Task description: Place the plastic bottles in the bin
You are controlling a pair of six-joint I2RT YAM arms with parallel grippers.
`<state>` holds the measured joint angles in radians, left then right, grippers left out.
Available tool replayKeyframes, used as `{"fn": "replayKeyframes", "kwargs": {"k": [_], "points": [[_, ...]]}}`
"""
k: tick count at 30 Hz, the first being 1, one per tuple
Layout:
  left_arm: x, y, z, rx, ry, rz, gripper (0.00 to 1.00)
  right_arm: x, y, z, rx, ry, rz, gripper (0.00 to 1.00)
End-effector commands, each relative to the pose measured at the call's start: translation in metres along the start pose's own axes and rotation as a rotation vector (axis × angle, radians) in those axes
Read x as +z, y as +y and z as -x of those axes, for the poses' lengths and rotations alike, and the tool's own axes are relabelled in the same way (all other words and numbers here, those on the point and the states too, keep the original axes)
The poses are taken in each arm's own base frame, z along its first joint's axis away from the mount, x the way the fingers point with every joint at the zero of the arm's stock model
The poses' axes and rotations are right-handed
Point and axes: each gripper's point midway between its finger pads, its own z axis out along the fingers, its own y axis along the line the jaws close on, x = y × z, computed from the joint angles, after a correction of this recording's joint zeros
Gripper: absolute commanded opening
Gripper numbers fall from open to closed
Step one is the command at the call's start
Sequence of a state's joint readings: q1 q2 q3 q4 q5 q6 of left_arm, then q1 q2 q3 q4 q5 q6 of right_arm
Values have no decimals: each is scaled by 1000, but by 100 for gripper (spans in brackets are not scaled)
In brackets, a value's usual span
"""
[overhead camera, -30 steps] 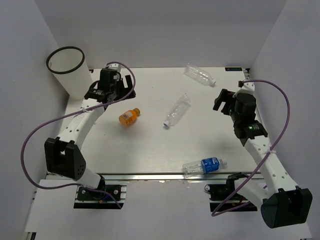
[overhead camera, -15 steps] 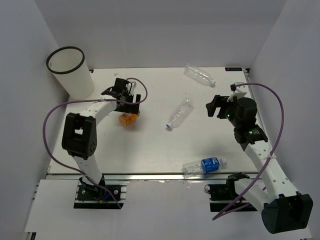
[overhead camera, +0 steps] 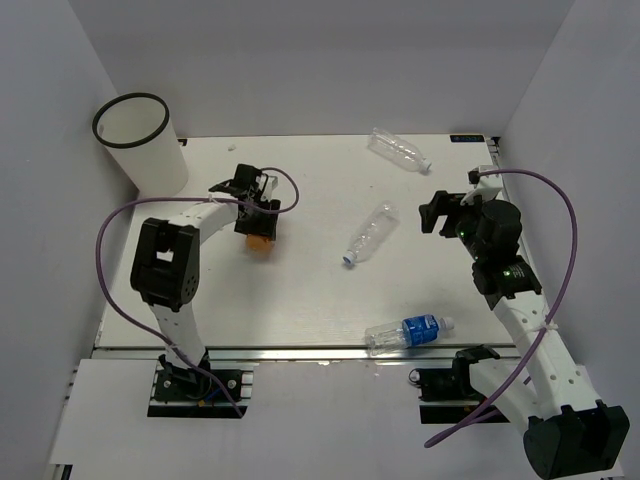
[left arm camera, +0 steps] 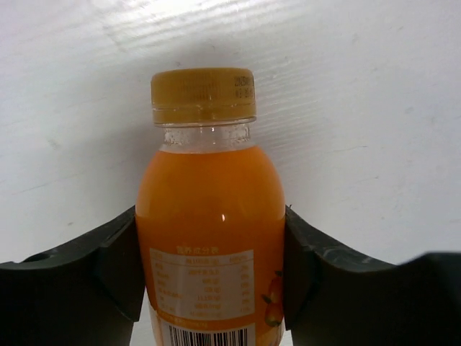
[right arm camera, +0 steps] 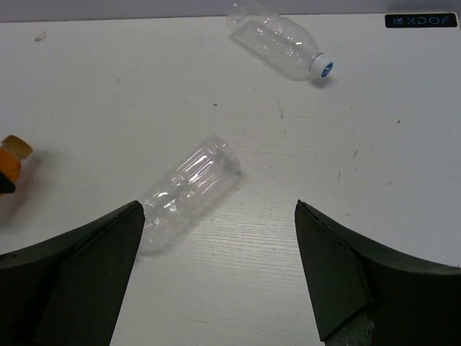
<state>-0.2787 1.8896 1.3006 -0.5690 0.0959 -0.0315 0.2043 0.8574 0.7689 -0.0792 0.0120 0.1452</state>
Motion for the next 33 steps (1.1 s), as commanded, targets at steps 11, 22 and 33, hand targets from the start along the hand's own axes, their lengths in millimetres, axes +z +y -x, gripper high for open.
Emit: {"fn": "replayKeyframes", "kwargs": {"k": [11,22,33], "points": [[-300,158,226,-451,-990,487,35,1,-12,12,-17,-41,-71,89],[-352,292,262,-617,-1152,831,98,-3,-19,13,-21,-9,-117,89],[-329,198,265,-475,-1128,323,98,5,-24,-7,63,54,-155,89]]}}
